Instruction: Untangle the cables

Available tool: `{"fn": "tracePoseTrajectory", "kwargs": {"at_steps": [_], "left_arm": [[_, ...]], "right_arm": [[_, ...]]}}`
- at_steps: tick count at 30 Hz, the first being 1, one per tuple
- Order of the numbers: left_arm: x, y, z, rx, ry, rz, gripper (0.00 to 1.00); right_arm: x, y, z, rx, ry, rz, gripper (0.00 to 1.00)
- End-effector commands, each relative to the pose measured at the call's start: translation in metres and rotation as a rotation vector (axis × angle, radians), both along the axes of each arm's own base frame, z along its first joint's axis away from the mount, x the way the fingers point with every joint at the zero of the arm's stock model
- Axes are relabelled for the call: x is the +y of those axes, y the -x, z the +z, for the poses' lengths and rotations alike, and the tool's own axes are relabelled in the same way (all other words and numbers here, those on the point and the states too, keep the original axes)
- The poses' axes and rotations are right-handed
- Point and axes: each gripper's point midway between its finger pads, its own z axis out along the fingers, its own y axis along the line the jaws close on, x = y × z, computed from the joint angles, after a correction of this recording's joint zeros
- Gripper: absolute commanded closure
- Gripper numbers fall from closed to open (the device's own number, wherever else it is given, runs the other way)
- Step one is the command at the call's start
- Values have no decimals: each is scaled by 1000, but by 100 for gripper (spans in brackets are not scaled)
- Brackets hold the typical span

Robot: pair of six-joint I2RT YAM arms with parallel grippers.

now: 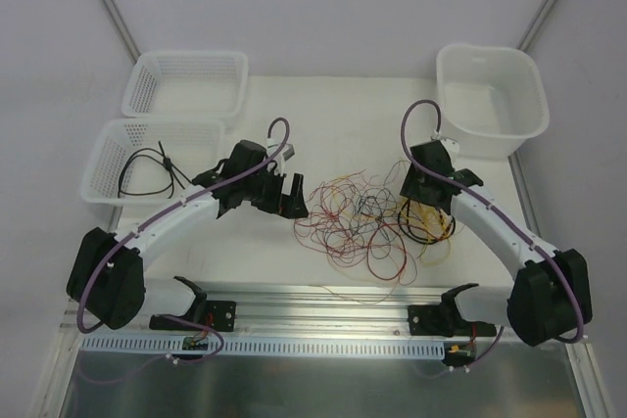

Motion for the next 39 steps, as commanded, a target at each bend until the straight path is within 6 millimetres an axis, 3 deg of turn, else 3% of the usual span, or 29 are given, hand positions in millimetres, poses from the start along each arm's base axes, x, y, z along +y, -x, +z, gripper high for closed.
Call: {"fn": "tracePoseTrajectory", "kwargs": {"at_steps": [1, 11, 14, 15, 16, 20, 23, 27, 29, 30, 31, 37, 38, 39], "left_arm": [[-7, -15, 6, -34, -10, 25, 1], [-15, -8, -26, 37, -83, 18, 1], [-17, -7, -30, 45, -91, 11, 1], [-17, -6, -31, 47, -95, 11, 1], [-17, -6, -31, 46, -96, 10, 1], [-18, -5, -28, 40, -90, 6, 1], [-20, -4, -22, 34, -74, 0, 1], [-22, -1, -16, 8, -65, -16, 1], [-22, 0, -14, -1, -65, -20, 1], [-22, -1, -13, -5, -62, -22, 1], [-23, 0, -11, -10, -58, -25, 1], [-27, 4, 3, -36, -20, -66, 1], [-27, 5, 7, -53, -12, -76, 1], [-29, 8, 11, -55, 4, -92, 1]], "right_arm": [[8, -25, -4, -36, -59, -30, 47], [11, -44, -50, 73, -12, -53, 62], [13, -44, -59, 99, -9, -42, 80], [16, -43, -56, 96, -11, -28, 94], [16, -41, -52, 98, -3, -16, 99], [31, -39, 0, 9, 33, 81, 99], [56, -31, 39, -50, 16, 199, 99], [86, -5, 114, -207, -80, 344, 99], [96, 6, 141, -284, -127, 410, 99], [105, 20, 162, -345, -205, 476, 99], [112, 21, 177, -409, -257, 505, 99], [137, 71, 231, -550, -450, 782, 99], [136, 73, 229, -555, -426, 803, 99], [118, 58, 221, -555, -352, 679, 99]]}}
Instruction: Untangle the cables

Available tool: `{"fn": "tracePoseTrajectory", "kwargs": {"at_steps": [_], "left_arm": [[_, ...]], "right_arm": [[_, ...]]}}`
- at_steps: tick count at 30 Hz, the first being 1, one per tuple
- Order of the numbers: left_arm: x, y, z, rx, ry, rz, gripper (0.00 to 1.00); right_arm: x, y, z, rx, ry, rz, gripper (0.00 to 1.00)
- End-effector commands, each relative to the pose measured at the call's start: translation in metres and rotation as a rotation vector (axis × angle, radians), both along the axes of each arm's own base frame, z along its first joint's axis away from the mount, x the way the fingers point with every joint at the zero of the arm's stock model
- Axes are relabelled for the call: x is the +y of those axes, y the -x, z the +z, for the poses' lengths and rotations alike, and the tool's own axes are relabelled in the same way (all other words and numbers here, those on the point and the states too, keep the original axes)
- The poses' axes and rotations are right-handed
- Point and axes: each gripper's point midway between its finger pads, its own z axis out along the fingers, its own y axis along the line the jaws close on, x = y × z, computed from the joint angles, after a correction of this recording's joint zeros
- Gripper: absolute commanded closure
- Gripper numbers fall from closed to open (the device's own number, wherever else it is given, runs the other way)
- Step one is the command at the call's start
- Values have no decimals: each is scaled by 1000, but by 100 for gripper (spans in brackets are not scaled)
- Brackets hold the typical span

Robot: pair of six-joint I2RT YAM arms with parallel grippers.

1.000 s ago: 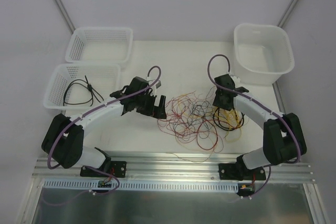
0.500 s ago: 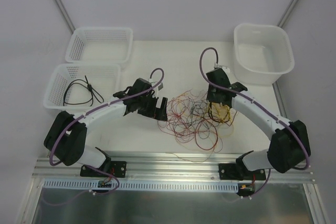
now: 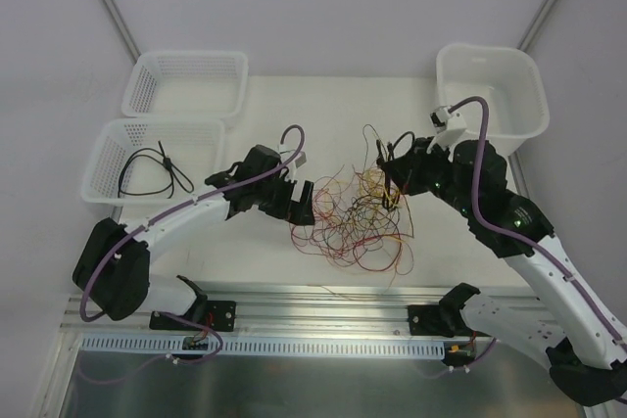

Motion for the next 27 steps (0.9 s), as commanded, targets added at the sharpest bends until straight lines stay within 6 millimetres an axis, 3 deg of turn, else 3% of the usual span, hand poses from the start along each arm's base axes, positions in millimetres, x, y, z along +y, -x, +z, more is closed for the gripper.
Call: {"fn": "tracePoseTrajectory", "kwargs": {"at_steps": [1, 3, 4, 7, 11, 16, 19, 20, 25, 27], "left_arm": [[-14, -1, 39, -99, 98, -76, 1], [-16, 2, 52, -136, 135, -105, 1], [-18, 6, 59, -147, 160, -127, 1], [-20, 16, 83, -207, 237, -165, 1], [-25, 27, 114, -239, 356, -90, 1], [-64, 46, 138, -344, 454, -123, 1], [-86, 47, 142, -404, 484, -145, 2], [-93, 46, 134, -401, 475, -150, 3], [-122, 42, 117, -461, 469, -188, 13], [-131, 39, 119, -484, 488, -186, 17]], "right_arm": [[-21, -4, -13, 16, 101, -93, 99], [-39, -7, -34, 75, 203, -170, 99], [-32, -4, -46, 88, 208, -125, 99], [-12, 2, -45, 73, 85, -54, 99], [-3, 2, -63, 132, 76, -41, 99], [13, 2, -67, 159, 19, -9, 99], [24, 9, -63, 167, -31, 37, 99], [26, 11, -60, 166, -43, 54, 99], [25, 19, -52, 154, -62, 77, 99], [22, 21, -54, 157, -57, 73, 99]]}}
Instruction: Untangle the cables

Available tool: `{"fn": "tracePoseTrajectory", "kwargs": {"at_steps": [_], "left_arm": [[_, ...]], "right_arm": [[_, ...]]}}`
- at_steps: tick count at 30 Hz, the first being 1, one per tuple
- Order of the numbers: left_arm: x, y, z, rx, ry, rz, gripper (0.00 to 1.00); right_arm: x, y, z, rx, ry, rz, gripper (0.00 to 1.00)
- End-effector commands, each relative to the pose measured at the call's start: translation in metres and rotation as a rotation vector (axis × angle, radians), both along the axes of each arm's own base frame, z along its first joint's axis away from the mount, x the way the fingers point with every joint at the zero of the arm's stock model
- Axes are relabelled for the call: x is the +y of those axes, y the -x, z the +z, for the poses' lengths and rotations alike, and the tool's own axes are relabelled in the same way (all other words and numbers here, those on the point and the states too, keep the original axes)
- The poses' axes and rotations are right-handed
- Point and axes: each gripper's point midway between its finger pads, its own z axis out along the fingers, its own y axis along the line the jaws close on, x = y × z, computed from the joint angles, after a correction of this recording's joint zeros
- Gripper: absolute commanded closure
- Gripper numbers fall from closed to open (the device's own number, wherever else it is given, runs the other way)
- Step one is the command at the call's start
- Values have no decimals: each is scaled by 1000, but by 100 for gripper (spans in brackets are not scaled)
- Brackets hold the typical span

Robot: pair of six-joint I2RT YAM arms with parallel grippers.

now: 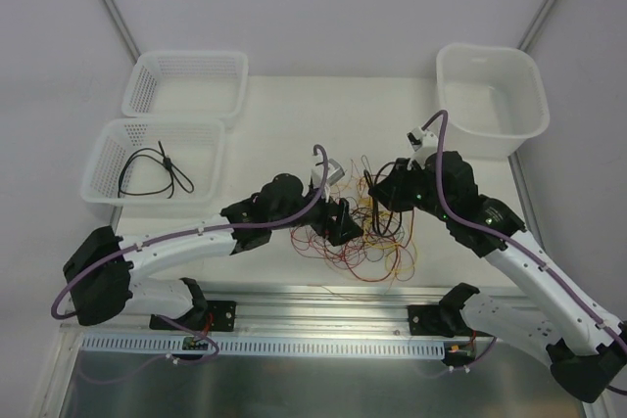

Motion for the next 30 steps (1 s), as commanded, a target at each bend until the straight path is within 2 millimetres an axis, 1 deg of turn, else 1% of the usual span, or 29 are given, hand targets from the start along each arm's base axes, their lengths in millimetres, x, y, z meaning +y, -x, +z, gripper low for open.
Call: {"fn": "tracePoseTrajectory", "kwargs": {"at_steps": [1, 3, 4, 5, 6, 7, 12, 15, 20, 21, 23, 24, 25, 27, 28, 29, 30], "left_arm": [[-22, -16, 18, -116, 91, 23, 20], [-30, -17, 22, -138, 107, 19, 22], [-33, -17, 19, -160, 96, 9, 24], [-36, -19, 25, -190, 113, 8, 30], [-39, -17, 26, -217, 116, 1, 33], [-39, -20, 22, -255, 101, 2, 36], [-40, -27, 28, -371, 121, 1, 38], [-45, -23, 29, -406, 124, -36, 37], [-53, -22, 22, -429, 104, -54, 39], [-55, -23, 19, -430, 99, -57, 44], [-56, -26, 21, -436, 102, -44, 50], [-57, -26, 20, -436, 100, -42, 56], [-57, -27, 21, -439, 102, -35, 68], [-54, -31, 24, -446, 103, -6, 81], [-52, -33, 26, -451, 104, 5, 94], [-51, -34, 24, -451, 100, 15, 100], [-47, -37, 27, -457, 101, 38, 100]], "right_arm": [[5, 6, 23, -47, -80, 24, 99], [4, 9, 21, -40, -81, 30, 99], [5, 11, 21, -35, -84, 37, 99], [5, 12, 21, -35, -86, 38, 99], [5, 12, 20, -31, -88, 38, 99], [4, 14, 17, -27, -88, 40, 98], [3, 16, 19, -34, -103, 40, 98], [3, 17, 21, -36, -107, 43, 98], [7, 18, 25, -34, -130, 56, 98], [8, 18, 25, -34, -134, 60, 98], [9, 19, 26, -30, -138, 64, 98], [9, 19, 25, -29, -136, 66, 98], [9, 20, 23, -22, -133, 66, 98], [7, 21, 19, -15, -123, 61, 98], [5, 22, 16, -9, -118, 60, 98], [5, 23, 15, -9, -116, 60, 98], [4, 24, 11, -1, -109, 58, 98]]}}
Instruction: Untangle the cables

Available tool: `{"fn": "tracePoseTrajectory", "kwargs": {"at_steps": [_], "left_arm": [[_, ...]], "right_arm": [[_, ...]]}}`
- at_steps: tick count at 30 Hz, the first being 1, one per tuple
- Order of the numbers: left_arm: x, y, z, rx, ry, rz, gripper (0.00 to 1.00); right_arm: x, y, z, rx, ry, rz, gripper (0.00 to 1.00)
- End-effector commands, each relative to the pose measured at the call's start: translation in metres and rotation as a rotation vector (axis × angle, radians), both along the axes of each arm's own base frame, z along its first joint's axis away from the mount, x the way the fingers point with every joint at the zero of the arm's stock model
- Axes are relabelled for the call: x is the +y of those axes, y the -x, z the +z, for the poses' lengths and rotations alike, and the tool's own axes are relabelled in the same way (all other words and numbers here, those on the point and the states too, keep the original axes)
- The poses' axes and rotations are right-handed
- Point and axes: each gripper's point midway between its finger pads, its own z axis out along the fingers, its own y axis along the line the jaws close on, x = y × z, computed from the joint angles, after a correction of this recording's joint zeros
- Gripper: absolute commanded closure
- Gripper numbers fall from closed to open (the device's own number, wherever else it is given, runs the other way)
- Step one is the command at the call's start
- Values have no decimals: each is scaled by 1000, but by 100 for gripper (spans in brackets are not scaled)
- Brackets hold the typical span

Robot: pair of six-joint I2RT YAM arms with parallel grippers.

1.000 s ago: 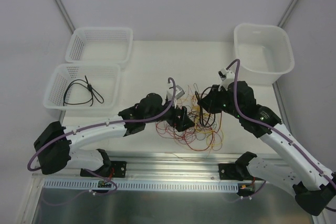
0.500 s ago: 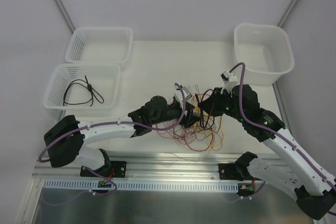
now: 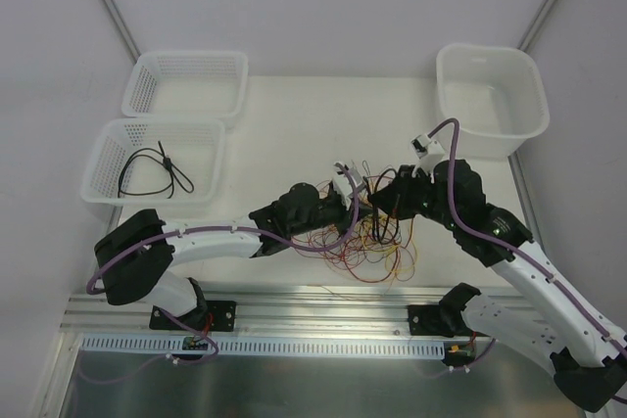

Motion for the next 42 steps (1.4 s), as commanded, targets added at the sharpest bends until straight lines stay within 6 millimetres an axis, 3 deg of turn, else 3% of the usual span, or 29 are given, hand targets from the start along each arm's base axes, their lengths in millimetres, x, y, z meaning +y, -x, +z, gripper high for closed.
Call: {"fn": "tracePoseTrajectory", "kwargs": {"at_steps": [1, 7, 12, 15, 20, 23, 24, 27, 28, 29, 31, 34, 35, 37, 38, 42], "left_arm": [[3, -9, 36, -80, 94, 57, 100], [26, -28, 24, -66, 73, 217, 100], [44, -41, -4, -9, 7, 338, 100], [59, -52, -30, 92, -42, 420, 100], [91, -72, -76, 311, -123, 576, 100], [107, -75, -100, 392, -210, 625, 100], [111, -74, -113, 429, -235, 646, 100], [119, -69, -137, 504, -271, 675, 100], [122, -67, -143, 520, -279, 680, 100], [124, -65, -151, 543, -290, 688, 100], [127, -65, -157, 560, -304, 698, 100], [134, -64, -169, 592, -341, 722, 100], [137, -63, -174, 605, -351, 731, 100], [139, -62, -180, 617, -360, 738, 100], [140, -61, -184, 625, -372, 742, 100], [141, -62, -191, 641, -387, 755, 100]], "right_arm": [[2, 7, 3, -7, -34, 18, 98], [-14, 16, 0, -10, 13, 3, 95], [-40, 22, 9, -56, 80, -50, 91], [-58, 25, 14, -86, 120, -95, 90], [-67, 28, 35, -161, 93, -118, 96], [-71, 28, 67, -258, 25, -133, 99], [-74, 27, 88, -319, 1, -145, 99], [-82, 26, 128, -428, -9, -157, 99], [-87, 30, 154, -482, -40, -168, 99], [-87, 27, 163, -499, -36, -171, 99], [-94, 29, 193, -564, -52, -194, 99], [-91, 27, 221, -620, -71, -186, 99], [-96, 36, 249, -673, -124, -188, 99], [-98, 38, 273, -743, -127, -183, 100], [-105, 49, 300, -804, -175, -185, 99], [-125, 62, 345, -916, -235, -249, 99]]}}
